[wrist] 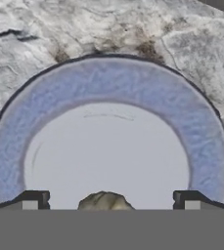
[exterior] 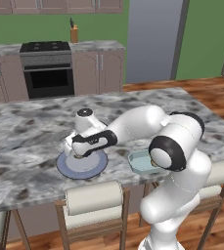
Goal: Place two dumplings into each of the tupperware containers and then place the containers in the fridge.
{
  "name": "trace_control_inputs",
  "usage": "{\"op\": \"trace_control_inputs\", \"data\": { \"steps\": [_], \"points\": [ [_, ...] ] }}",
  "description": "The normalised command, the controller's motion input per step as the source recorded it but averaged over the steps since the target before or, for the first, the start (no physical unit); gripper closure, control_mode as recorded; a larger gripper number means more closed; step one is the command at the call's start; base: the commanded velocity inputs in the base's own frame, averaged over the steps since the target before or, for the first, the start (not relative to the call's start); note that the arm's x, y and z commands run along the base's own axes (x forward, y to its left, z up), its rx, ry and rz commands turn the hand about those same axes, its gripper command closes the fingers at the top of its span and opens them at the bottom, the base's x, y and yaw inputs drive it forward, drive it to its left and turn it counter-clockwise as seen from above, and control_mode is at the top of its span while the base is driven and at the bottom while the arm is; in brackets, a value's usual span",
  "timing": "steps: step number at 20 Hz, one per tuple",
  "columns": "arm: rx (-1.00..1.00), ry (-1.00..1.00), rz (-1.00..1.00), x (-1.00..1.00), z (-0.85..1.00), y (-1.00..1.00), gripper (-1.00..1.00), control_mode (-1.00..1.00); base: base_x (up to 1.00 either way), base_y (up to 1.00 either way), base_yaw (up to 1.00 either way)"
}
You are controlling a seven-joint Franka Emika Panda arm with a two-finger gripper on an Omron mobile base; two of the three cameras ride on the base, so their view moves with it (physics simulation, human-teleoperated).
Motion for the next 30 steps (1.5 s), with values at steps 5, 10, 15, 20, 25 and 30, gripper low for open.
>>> {"op": "trace_control_inputs", "data": {
  "steps": [5, 10, 15, 20, 25, 30],
  "points": [
    [0.0, -0.07, 0.0, 0.04, -0.23, 0.0, -1.0, -1.0, 0.0, 0.0, 0.0],
    [0.0, -0.03, 0.0, 0.2, -0.15, 0.0, -1.0, -1.0, 0.0, 0.0, 0.0],
    [0.0, 0.0, 0.0, 0.34, -0.11, 0.04, -1.0, -1.0, 0.0, 0.0, 0.0],
    [0.0, 0.0, 0.0, 0.33, -0.08, 0.22, -1.0, -1.0, 0.0, 0.0, 0.0],
    [-0.01, 0.0, 0.0, 0.22, -0.2, 0.09, -1.0, -1.0, 0.0, 0.0, 0.0],
    [-0.06, 0.0, 0.0, 0.0, -0.3, 0.04, -1.0, -1.0, 0.0, 0.0, 0.0]
  ]
}}
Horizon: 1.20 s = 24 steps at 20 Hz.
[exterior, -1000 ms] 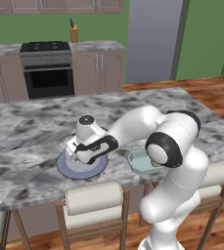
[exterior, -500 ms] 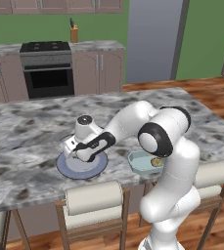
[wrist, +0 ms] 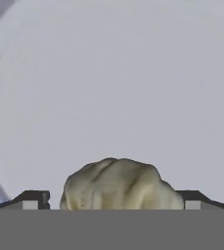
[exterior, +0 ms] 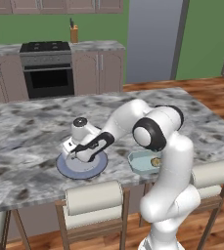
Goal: Place two dumplings into each of the tupperware containers and then place the containers in the fridge.
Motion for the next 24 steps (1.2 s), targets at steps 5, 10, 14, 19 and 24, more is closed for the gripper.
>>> {"op": "trace_control_inputs", "data": {
  "steps": [5, 10, 14, 19, 24],
  "points": [
    [-0.04, 0.0, 0.0, 0.0, -0.33, 0.1, 1.0, -1.0, 0.0, 0.0, 0.0],
    [0.07, 0.0, 0.0, -0.37, -0.09, -0.05, 1.0, -1.0, 0.0, 0.0, 0.0],
    [0.09, -0.18, 0.0, -0.78, 0.37, -0.15, 1.0, -1.0, 0.0, 0.0, 0.0],
    [0.1, -0.24, -0.06, -0.72, 1.0, -0.44, 1.0, -1.0, 0.0, 0.0, 0.0],
    [0.22, 0.02, -0.14, -0.99, 0.85, -0.99, 1.0, -1.0, 0.0, 0.0, 0.0]
  ]
}}
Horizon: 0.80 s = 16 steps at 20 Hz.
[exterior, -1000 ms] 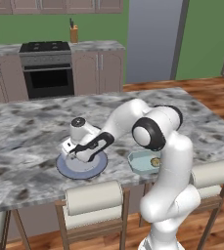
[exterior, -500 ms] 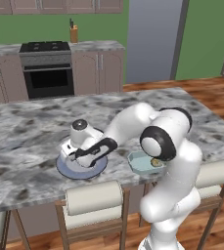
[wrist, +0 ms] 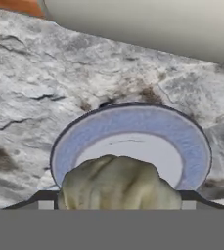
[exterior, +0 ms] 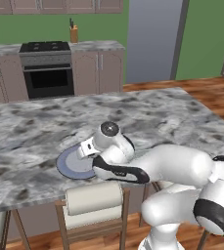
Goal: Place two dumplings into each of the tupperware containers and then place the containers in the fridge.
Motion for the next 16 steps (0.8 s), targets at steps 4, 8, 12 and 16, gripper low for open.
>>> {"op": "trace_control_inputs", "data": {
  "steps": [4, 8, 12, 16],
  "points": [
    [0.24, 0.13, -0.14, -0.71, 0.87, -1.0, 1.0, -1.0, 0.0, 0.0, 0.0],
    [0.07, 0.26, -0.21, -0.46, 0.62, -0.95, 1.0, -1.0, 0.0, 0.0, 0.0],
    [-0.02, 0.31, -0.3, -0.19, 0.37, -0.77, 1.0, -1.0, 0.0, 0.0, 0.0],
    [-0.11, 0.29, -0.29, -0.01, 0.32, -0.58, 1.0, -1.0, 0.0, 0.0, 0.0]
  ]
}}
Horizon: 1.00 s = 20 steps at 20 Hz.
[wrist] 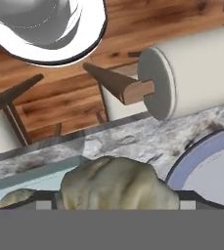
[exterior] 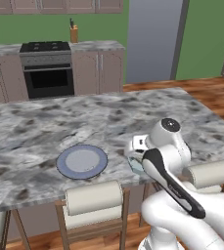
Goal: Place two dumplings into each of the tupperware containers and then place the containers in the fridge.
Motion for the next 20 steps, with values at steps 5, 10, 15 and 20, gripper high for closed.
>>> {"op": "trace_control_inputs", "data": {
  "steps": [5, 10, 15, 20],
  "points": [
    [-0.11, 0.3, -0.21, 0.03, 0.29, -0.3, 1.0, -1.0, 0.0, 0.0, 0.0],
    [-0.13, 0.08, -0.2, 0.2, -0.1, -0.25, 1.0, -1.0, 0.0, 0.0, 0.0],
    [-0.07, 0.0, -0.12, 0.47, -0.41, -0.15, 1.0, -1.0, 0.0, 0.0, 0.0],
    [0.0, 0.0, -0.07, 0.48, -0.38, -0.08, 1.0, -1.0, 0.0, 0.0, 0.0]
  ]
}}
